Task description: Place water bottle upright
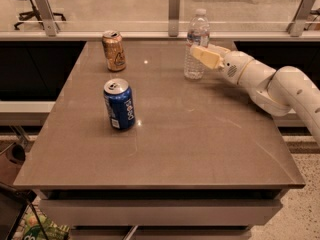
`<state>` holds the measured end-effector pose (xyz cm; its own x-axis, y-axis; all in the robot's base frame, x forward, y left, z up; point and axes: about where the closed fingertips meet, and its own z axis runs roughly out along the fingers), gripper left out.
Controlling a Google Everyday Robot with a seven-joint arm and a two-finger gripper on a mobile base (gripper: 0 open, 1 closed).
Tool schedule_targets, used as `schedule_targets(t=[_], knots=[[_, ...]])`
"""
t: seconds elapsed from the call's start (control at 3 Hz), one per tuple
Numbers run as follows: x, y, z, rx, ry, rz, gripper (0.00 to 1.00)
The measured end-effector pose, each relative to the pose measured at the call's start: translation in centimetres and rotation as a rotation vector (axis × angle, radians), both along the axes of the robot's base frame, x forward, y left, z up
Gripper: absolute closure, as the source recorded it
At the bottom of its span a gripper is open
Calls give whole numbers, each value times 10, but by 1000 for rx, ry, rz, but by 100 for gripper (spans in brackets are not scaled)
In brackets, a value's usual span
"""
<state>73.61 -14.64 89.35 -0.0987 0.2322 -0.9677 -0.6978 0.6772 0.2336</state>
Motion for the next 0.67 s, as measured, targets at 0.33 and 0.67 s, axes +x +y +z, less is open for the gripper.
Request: schedule_targets(t=[0.33, 0.67], knots=[[0, 3, 1, 1, 0, 5, 84], [0, 6, 1, 1, -1, 9, 59]])
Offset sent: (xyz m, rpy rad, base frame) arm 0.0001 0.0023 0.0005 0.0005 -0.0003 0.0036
